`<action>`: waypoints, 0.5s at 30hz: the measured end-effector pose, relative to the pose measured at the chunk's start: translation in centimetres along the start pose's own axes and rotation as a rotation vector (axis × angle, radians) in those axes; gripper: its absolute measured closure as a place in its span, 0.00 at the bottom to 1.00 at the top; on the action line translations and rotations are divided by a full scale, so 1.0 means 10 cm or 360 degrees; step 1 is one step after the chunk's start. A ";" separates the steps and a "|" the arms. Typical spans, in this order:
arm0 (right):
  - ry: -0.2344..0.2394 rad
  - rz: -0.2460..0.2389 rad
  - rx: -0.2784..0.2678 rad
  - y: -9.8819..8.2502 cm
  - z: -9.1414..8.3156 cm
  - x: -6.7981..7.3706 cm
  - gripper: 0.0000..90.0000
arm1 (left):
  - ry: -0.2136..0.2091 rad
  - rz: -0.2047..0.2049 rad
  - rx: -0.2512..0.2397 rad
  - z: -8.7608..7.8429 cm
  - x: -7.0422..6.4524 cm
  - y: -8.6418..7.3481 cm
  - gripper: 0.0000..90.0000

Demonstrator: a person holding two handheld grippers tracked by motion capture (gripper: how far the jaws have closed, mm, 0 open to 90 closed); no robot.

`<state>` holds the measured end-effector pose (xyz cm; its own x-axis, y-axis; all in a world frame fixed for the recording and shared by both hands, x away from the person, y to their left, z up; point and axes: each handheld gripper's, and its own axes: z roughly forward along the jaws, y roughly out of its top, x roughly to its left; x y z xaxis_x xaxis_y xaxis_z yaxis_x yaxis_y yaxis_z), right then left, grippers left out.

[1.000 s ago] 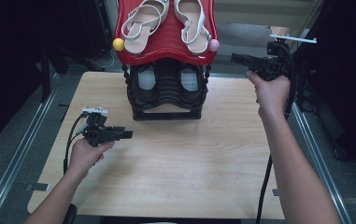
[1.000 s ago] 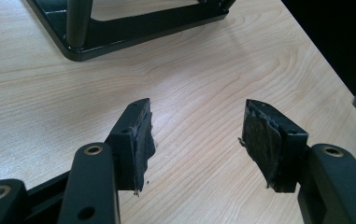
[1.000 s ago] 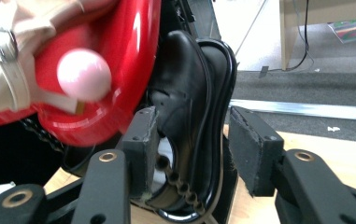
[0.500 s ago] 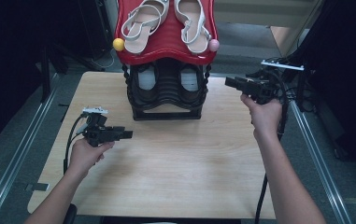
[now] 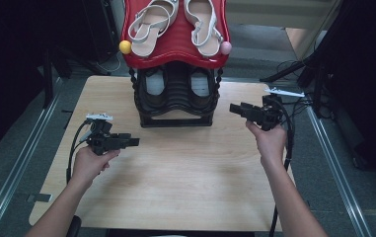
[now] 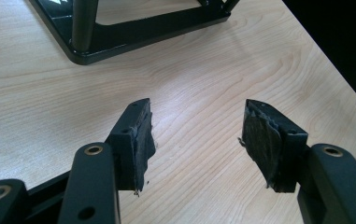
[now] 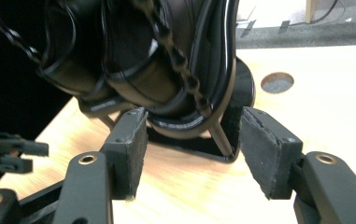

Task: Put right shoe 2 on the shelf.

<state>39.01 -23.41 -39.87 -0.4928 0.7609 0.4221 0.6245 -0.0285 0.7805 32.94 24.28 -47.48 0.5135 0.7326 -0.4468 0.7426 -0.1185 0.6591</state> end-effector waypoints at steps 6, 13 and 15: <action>0.0020 0.0005 0.0019 -0.21 0.03 -0.02 0.46 | 0.0004 -0.0005 -0.0003 -0.01 0.01 0.00 0.47; 0.0076 0.0069 0.0043 -0.48 0.05 -0.07 0.46 | 0.0005 -0.0009 -0.0014 -0.02 0.01 0.00 0.47; 0.0083 0.0079 0.0046 -0.55 0.06 -0.07 0.46 | 0.0004 -0.0011 -0.0017 -0.02 0.01 0.00 0.47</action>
<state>36.35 -23.38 -44.72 -0.4916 0.7240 0.4839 0.6657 -0.0458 0.7448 32.90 24.46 -47.40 0.5072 0.7350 -0.4500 0.7416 -0.1062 0.6624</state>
